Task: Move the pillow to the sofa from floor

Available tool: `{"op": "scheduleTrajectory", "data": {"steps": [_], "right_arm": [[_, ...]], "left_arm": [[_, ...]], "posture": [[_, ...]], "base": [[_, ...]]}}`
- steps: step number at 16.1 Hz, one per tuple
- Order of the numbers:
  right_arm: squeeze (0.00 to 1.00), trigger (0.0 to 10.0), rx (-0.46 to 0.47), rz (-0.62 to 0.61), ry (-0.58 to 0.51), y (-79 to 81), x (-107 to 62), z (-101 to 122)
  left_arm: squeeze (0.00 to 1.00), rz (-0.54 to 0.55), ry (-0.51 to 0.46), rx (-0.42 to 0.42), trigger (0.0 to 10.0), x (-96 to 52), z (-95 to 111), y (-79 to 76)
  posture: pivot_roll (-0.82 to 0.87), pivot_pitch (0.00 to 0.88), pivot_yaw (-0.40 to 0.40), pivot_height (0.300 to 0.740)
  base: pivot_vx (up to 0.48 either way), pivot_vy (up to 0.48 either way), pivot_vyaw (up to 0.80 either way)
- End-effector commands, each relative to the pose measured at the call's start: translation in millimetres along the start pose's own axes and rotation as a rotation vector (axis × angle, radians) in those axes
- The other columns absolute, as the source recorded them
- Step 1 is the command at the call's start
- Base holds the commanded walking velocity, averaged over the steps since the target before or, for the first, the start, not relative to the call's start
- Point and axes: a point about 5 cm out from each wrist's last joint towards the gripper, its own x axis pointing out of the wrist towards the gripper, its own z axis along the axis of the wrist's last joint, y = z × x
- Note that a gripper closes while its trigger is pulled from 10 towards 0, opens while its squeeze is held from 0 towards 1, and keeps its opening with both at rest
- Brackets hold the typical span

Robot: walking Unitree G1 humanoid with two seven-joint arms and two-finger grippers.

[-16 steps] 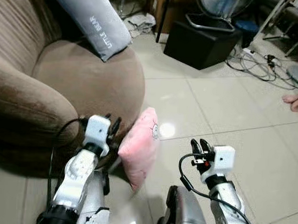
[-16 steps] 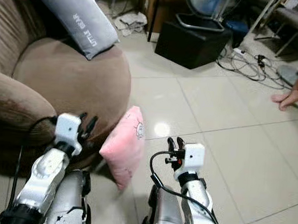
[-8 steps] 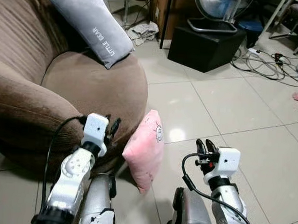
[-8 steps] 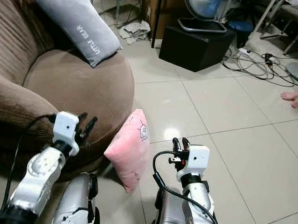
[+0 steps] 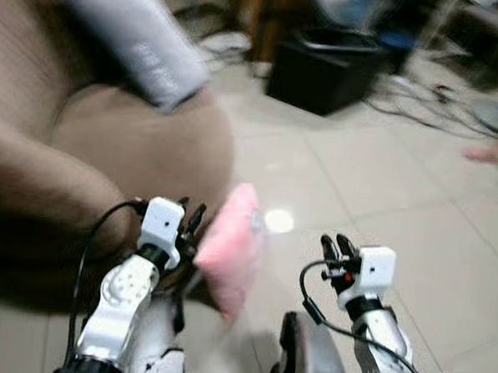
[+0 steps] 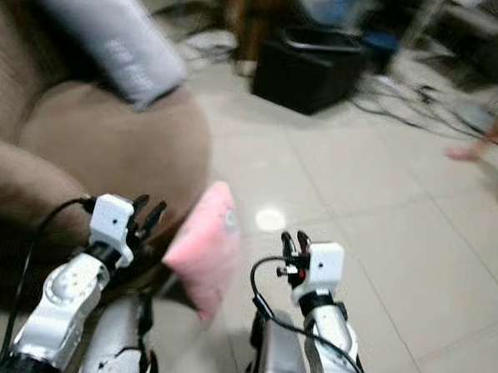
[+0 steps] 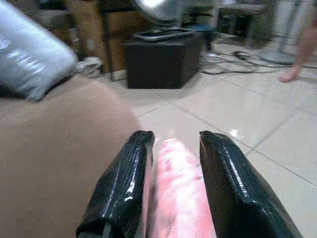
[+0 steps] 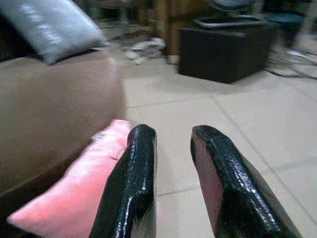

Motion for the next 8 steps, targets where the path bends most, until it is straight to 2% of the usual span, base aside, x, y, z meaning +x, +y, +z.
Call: {"op": "scheduleTrajectory", "data": {"steps": [1,2,7,8], "right_arm": [[0.00,10.0,-0.015,-0.023,0.001,-7.4,-2.2,2.7],[0.00,10.0,-0.014,-0.025,0.001,-7.6,-2.3,2.7],[0.00,10.0,-0.006,-0.039,0.007,-7.0,-3.5,0.0],[0.00,10.0,-0.004,-0.039,0.008,-7.0,-3.7,-0.3]], "left_arm": [[0.00,-0.044,-0.031,0.015,10.0,4.9,7.2,-8.8],[0.00,-0.047,-0.032,0.016,10.0,4.9,7.5,-8.5],[0.00,-0.083,-0.055,0.023,10.0,3.4,9.8,-8.4],[0.00,-0.092,-0.065,0.029,10.0,1.9,10.4,-8.9]], "posture": [[0.07,0.071,-0.109,0.601],[0.07,0.070,-0.106,0.601],[0.07,0.059,-0.094,0.601],[0.07,0.059,-0.094,0.601]], "base": [[0.292,0.000,-0.76],[0.296,0.000,-0.40],[0.296,0.000,0.00],[0.296,0.000,-0.77]]}}
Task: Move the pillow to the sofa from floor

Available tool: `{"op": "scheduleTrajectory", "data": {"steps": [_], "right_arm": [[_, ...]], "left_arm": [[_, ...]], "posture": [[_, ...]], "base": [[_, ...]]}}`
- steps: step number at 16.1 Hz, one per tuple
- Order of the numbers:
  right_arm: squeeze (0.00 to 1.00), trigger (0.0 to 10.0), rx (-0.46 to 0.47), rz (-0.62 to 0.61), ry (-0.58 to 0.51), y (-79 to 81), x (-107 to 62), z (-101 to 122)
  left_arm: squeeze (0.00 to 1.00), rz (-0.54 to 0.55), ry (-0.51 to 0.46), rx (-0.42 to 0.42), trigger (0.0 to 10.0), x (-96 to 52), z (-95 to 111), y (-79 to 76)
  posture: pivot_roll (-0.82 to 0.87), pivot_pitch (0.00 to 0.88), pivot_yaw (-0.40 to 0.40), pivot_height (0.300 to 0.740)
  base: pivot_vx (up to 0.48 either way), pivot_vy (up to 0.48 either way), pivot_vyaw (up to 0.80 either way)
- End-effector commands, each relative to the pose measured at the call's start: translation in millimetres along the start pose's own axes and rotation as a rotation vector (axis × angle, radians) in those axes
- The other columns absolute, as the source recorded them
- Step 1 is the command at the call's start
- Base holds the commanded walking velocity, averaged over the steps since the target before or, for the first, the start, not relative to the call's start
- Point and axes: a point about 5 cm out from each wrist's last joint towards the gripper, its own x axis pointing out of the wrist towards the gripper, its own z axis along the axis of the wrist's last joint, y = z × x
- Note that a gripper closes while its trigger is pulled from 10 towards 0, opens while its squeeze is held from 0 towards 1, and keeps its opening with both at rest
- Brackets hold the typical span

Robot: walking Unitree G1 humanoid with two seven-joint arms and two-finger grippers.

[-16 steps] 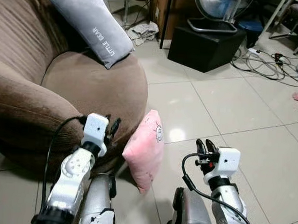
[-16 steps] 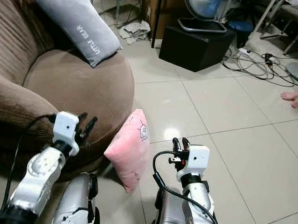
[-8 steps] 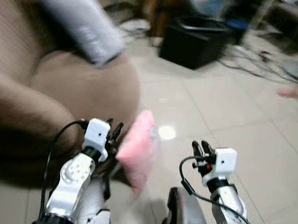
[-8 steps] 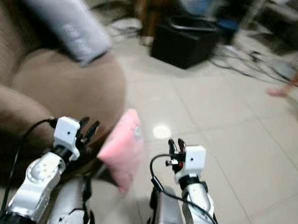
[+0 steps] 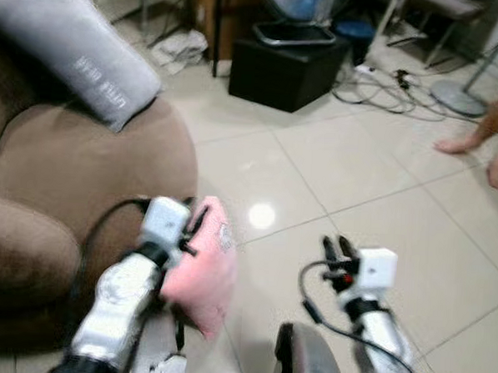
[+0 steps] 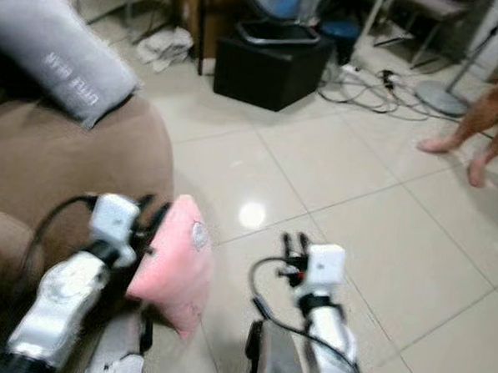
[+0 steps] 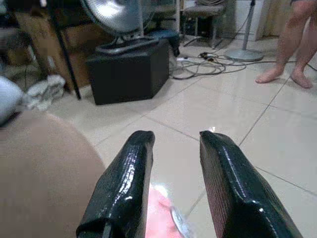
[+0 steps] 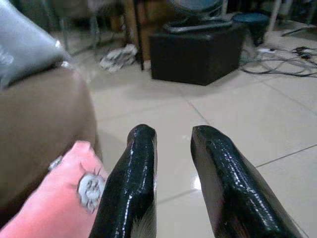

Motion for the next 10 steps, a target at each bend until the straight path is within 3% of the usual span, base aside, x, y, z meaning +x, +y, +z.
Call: {"op": "scheduleTrajectory", "data": {"steps": [1,3,6,10], "right_arm": [[0.00,10.0,-0.017,-0.044,0.021,-14.2,-6.2,-3],[0.00,10.0,-0.015,-0.039,0.020,-14.3,-6.4,-3],[0.00,10.0,-0.015,-0.022,0.046,-10.0,-7.0,-7],[0.00,10.0,-0.026,0.023,0.114,-5.5,-7.4,-16]], "left_arm": [[0.00,-0.059,-0.051,0.001,10.0,4.5,9,-13.1],[0.00,-0.066,-0.053,0.006,10.0,-0.4,8,-12.1],[0.00,-0.079,-0.055,0.016,10.0,-7.8,4,-7.7],[0.00,-0.165,0.024,0.111,10.0,4.4,-9,-15.0]], "posture": [[0.08,0.055,-0.097,0.601],[0.08,0.055,-0.100,0.601],[0.08,0.053,-0.099,0.601],[0.08,0.060,-0.105,0.582]], "base": [[0.296,0.000,-0.78],[0.274,0.000,-0.26],[0.000,0.000,0.00],[0.000,0.000,0.00]]}}
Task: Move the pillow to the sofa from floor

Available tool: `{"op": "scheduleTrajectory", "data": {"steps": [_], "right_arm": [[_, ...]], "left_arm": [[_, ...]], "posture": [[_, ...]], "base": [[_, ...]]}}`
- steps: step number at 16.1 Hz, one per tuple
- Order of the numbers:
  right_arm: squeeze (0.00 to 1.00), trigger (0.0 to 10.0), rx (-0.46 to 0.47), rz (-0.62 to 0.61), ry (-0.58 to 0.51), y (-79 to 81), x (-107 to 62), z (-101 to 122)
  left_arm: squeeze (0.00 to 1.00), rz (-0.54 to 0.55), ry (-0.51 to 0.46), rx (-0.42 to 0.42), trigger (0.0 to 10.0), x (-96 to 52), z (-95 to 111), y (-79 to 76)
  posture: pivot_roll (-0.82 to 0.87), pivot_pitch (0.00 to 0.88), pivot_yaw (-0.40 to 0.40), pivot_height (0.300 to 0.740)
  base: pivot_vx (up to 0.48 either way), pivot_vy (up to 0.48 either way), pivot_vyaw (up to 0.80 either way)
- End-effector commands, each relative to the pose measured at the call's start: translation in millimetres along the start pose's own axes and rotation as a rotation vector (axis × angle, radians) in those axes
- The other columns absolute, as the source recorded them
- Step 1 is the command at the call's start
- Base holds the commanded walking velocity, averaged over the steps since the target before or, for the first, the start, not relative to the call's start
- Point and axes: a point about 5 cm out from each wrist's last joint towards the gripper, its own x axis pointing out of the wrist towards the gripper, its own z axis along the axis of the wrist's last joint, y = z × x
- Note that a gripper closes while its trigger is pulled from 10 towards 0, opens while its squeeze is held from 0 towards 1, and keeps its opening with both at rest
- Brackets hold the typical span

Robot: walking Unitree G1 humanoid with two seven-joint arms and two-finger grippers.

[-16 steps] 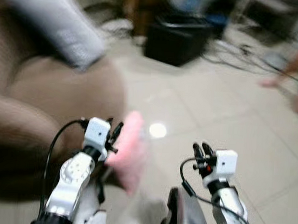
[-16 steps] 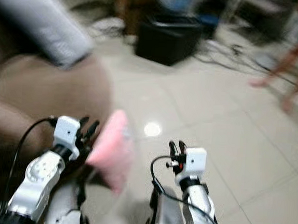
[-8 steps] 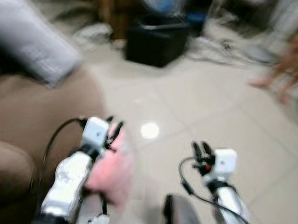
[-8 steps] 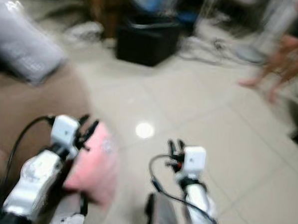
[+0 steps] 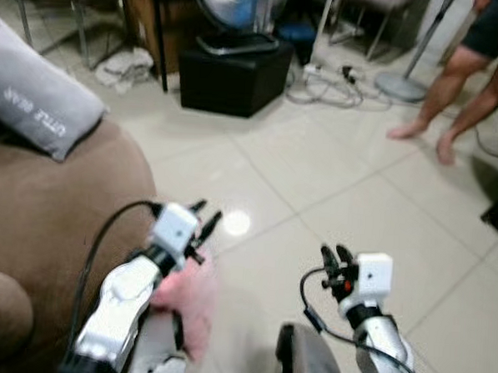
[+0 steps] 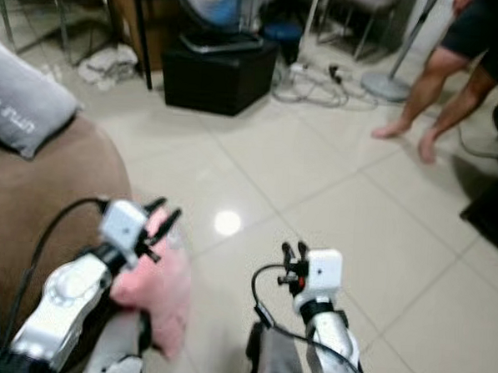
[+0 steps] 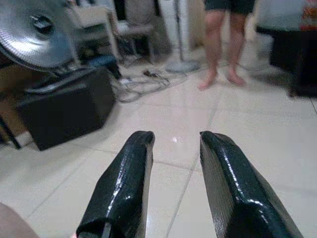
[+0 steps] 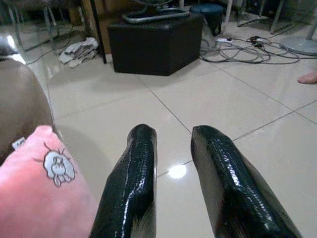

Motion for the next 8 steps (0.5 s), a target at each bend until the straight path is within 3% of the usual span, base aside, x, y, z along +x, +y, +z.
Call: {"op": "scheduleTrajectory", "data": {"steps": [1,3,5,8], "right_arm": [[0.00,10.0,0.001,0.006,0.028,0.0,-0.9,-4],[0.00,10.0,-0.014,0.007,0.044,-1.4,-0.9,-5],[0.00,10.0,-0.026,0.011,0.051,-3.8,-1.2,-4],[0.00,10.0,-0.039,0.018,0.062,-6.7,-2.5,-5]], "left_arm": [[0.00,-0.028,0.043,0.022,10.0,2.9,-6,-3.6],[0.00,-0.048,0.141,0.009,10.0,15.5,-17,-8.0],[0.00,-0.010,0.213,-0.063,10.0,27.9,-25,-7.3],[0.00,0.051,0.308,-0.072,10.0,34.3,-35,-3.6]], "posture": [[0.07,0.066,-0.108,0.572],[0.07,0.072,-0.110,0.557],[0.06,0.076,-0.107,0.537],[0.05,0.084,-0.106,0.512]], "base": [[0.000,0.000,0.00],[0.000,0.000,0.00],[0.000,0.000,0.00],[0.000,0.000,0.00]]}}
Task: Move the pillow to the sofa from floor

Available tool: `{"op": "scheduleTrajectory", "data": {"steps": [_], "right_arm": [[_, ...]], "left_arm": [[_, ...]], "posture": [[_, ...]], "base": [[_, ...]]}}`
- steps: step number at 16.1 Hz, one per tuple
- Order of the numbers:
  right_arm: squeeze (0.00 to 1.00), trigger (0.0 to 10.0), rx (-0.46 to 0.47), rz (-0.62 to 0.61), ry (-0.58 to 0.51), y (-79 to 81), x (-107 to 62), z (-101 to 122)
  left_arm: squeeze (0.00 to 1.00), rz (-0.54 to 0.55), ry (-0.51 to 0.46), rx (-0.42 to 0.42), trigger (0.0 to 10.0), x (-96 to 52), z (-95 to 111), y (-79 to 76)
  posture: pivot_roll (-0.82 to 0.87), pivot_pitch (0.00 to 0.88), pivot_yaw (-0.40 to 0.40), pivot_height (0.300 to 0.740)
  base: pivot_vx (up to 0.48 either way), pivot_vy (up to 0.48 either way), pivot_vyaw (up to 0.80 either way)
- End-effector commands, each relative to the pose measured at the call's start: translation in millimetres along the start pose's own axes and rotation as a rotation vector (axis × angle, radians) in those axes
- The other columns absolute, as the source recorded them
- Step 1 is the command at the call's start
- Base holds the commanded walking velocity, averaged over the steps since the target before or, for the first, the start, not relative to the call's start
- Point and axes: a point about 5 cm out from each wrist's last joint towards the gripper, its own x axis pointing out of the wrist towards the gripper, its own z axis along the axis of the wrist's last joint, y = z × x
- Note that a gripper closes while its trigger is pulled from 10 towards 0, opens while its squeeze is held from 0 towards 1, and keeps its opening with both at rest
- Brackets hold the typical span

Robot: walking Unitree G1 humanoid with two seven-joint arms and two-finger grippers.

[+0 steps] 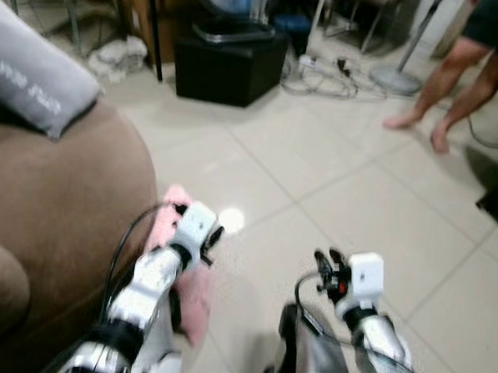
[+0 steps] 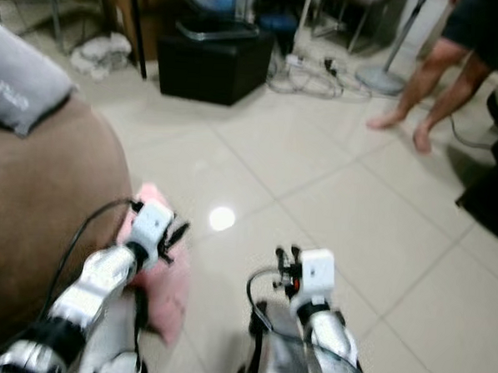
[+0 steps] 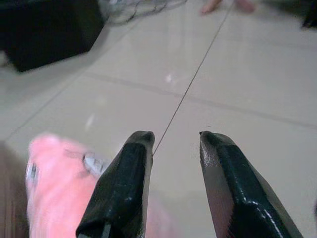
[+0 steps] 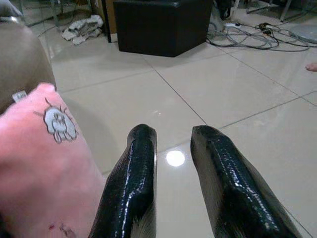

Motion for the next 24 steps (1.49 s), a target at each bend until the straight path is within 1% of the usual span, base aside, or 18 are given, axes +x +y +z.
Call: {"op": "scheduleTrajectory", "data": {"steps": [1,2,3,4,5,8,10,12,14,15,16,17,18,19,21,22,23,24], "right_arm": [[0.00,10.0,-0.006,0.000,0.023,-4.8,-2.3,-2],[0.00,10.0,-0.019,0.014,0.033,-4.2,-1.8,-3],[0.00,10.0,-0.024,0.019,0.035,-4.0,-1.5,-3],[0.00,10.0,-0.028,0.026,0.035,-3.5,-0.9,-2],[0.00,10.0,-0.031,0.029,0.036,-3.5,-0.3,-2],[0.00,10.0,-0.046,0.083,0.025,1.5,3.9,4],[0.00,10.0,-0.062,0.188,0.003,12.7,4.0,9],[0.00,10.0,-0.088,0.255,-0.002,19.7,3.5,12],[0.00,10.0,-0.130,0.294,-0.004,22.1,5.0,15],[0.00,10.0,-0.137,0.300,-0.014,20.4,8.3,19],[0.00,10.0,-0.141,0.311,-0.021,19.5,11.6,23],[0.00,10.0,-0.142,0.314,-0.021,19.4,12.0,24],[0.00,10.0,-0.147,0.332,-0.017,20.5,12.9,24],[0.00,10.0,-0.157,0.350,-0.019,21.9,13.5,25],[0.00,10.0,-0.165,0.365,-0.027,23.4,14.6,27],[0.00,10.0,-0.165,0.367,-0.028,23.7,14.9,28],[0.00,10.0,-0.167,0.372,-0.030,24.5,15.3,29],[0.00,10.0,-0.168,0.378,-0.032,25.8,14.9,29]], "left_arm": [[0.00,0.012,0.054,-0.008,10.0,4.3,-4,-1.8],[0.00,0.032,0.093,-0.021,10.0,7.8,-6,-0.3],[0.02,0.054,0.103,-0.032,10.0,9.2,-7,1.7],[0.60,0.082,0.112,-0.068,10.0,11.2,-6,5.1],[1.00,0.107,0.126,-0.062,10.0,12.1,-7,8.5],[1.00,0.239,0.169,-0.012,10.0,15.8,-2,29.0],[1.00,0.296,0.180,0.010,10.0,15.4,1,40.6],[1.00,0.344,0.187,0.023,10.0,14.0,3,50.0],[1.00,0.373,0.216,0.060,10.0,12.1,2,57.6],[1.00,0.406,0.232,0.083,10.0,10.0,2,65.0],[1.00,0.421,0.263,0.113,10.0,7.0,0,71.3],[1.00,0.419,0.270,0.115,10.0,6.7,-1,71.8],[1.00,0.404,0.304,0.117,10.0,5.1,-5,72.3],[1.00,0.390,0.339,0.139,10.0,2.4,-10,73.3],[1.00,0.416,0.363,0.213,10.0,-3.0,-15,79.9],[1.00,0.434,0.369,0.226,10.0,-4.6,-15,82.5],[0.42,0.446,0.377,0.248,10.0,-6.9,-17,85.1],[0.00,0.445,0.385,0.275,10.0,-7.8,-18,85.8]], "posture": [[0.05,0.091,-0.108,0.512],[0.05,0.104,-0.107,0.512],[0.05,0.106,-0.107,0.512],[0.04,0.113,-0.107,0.512],[0.04,0.119,-0.107,0.512],[0.03,0.168,-0.089,0.512],[0.02,0.199,-0.073,0.512],[0.01,0.219,-0.063,0.512],[0.01,0.242,-0.056,0.512],[0.01,0.249,-0.057,0.512],[0.02,0.255,-0.059,0.512],[0.02,0.255,-0.059,0.512],[0.02,0.263,-0.059,0.512],[0.03,0.264,-0.060,0.512],[0.03,0.265,-0.059,0.512],[0.03,0.265,-0.059,0.512],[0.02,0.271,-0.056,0.512],[0.02,0.271,-0.055,0.512]], "base": [[0.000,0.000,0.00],[0.000,0.000,0.00],[0.000,0.000,0.00],[0.000,0.000,0.00],[0.000,0.000,0.00],[0.000,0.000,0.00],[0.000,0.000,0.00],[0.000,0.000,0.00],[0.000,0.000,0.00],[0.000,0.000,0.00],[0.000,0.000,0.00],[0.000,0.000,0.00],[0.000,0.000,0.00],[0.000,0.000,0.00],[0.000,0.000,0.00],[0.000,0.000,0.00],[0.000,0.000,0.00],[0.000,0.000,0.00]]}}
